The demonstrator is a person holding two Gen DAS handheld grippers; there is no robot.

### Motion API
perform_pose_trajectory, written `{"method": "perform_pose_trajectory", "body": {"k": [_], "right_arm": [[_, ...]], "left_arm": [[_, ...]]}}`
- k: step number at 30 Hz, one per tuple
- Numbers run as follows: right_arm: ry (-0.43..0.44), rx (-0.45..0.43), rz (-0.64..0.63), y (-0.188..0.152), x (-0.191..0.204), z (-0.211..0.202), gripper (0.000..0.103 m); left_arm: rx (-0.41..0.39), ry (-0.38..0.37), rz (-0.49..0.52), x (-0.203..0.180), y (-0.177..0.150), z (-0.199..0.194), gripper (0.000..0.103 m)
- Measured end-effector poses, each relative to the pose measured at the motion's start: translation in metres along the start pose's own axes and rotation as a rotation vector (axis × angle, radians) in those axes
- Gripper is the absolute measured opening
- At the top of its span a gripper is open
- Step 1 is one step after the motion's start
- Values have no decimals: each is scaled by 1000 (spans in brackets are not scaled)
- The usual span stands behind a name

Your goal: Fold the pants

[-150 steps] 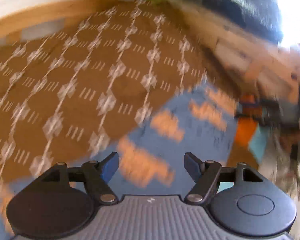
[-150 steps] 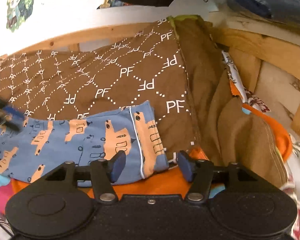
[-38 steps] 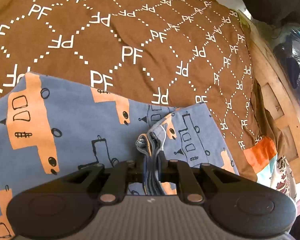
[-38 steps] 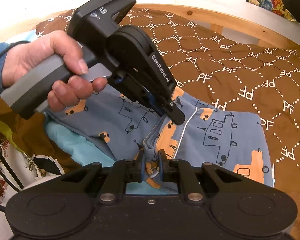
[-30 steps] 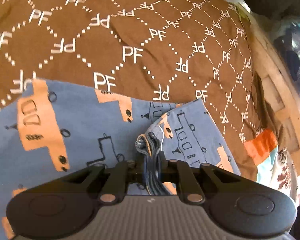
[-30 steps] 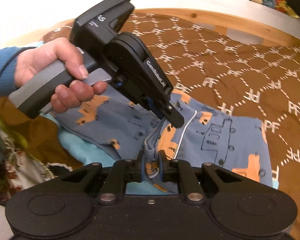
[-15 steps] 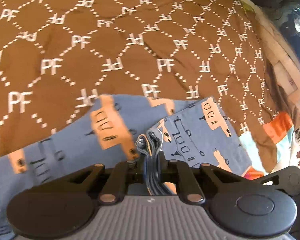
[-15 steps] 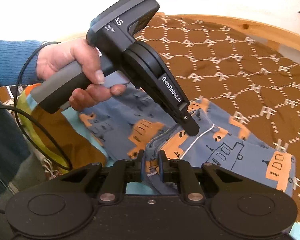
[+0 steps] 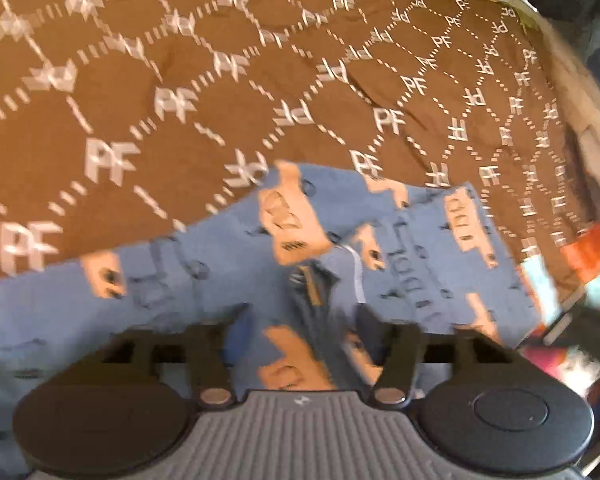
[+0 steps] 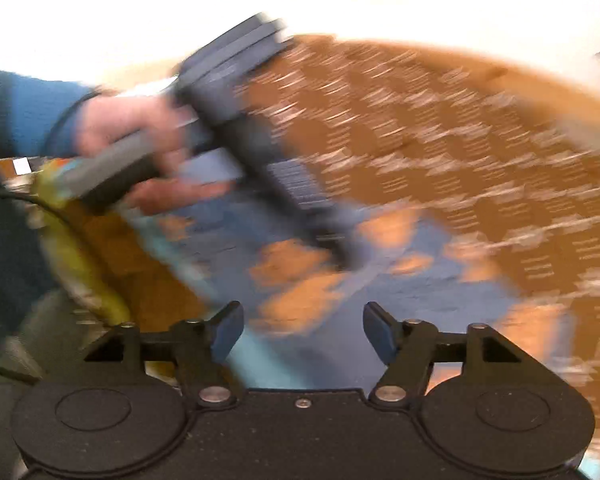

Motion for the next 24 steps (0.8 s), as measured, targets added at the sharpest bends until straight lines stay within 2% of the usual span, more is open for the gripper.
{"method": "perform_pose_trajectory", "body": {"k": [1,3,4,5,8,11,12,13,16,17,18,22,24], "right_arm": [[-89,-11,-7,-1,-17,-6,74],[-260,6,4,-5,-57,-9,85],[-359,27,25,-7,-80,-6,86],[-422,26,46,-7,-96,-4,86],[-491,0,79,-8,-136,16,97],[-549,112,12,-32,-159,49,92],[-572,125,-8,-40,-165,53,96],[-583,93,-6,-42,-171,51,98],[-674,101,25,-45,-183,30,97],[-666,93,40,-41,-178,23,92],[-629,67,49,-35,-165,15,91],[-405,-26,-23,-10,-88,13,96],[-301,-28,-55,-3,-52,23,96]], "left_arm": [[-26,34,16,0,2,-2,79],[-77,71,24,-4,6,-2,82],[-97,85,14,-7,8,1,83],[-113,103,0,-8,8,4,85],[-108,187,-21,-6,1,18,86],[-144,234,60,-8,-6,18,86],[-141,251,80,-7,-8,17,86],[-133,261,93,-5,-10,15,87],[-117,232,107,-2,-12,5,87],[-111,229,100,-1,-13,-2,89],[-103,237,92,0,-15,-9,89],[-61,194,148,-5,-34,-29,92],[-2,254,211,-2,-49,-31,92]]}}
Point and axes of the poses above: each gripper's, at about its wrist camera, not at the fingertips, and z roughly the way its jaws point, x to its left, y to its top, the point moved 10 cm from there along z, roughly the way its jaws point
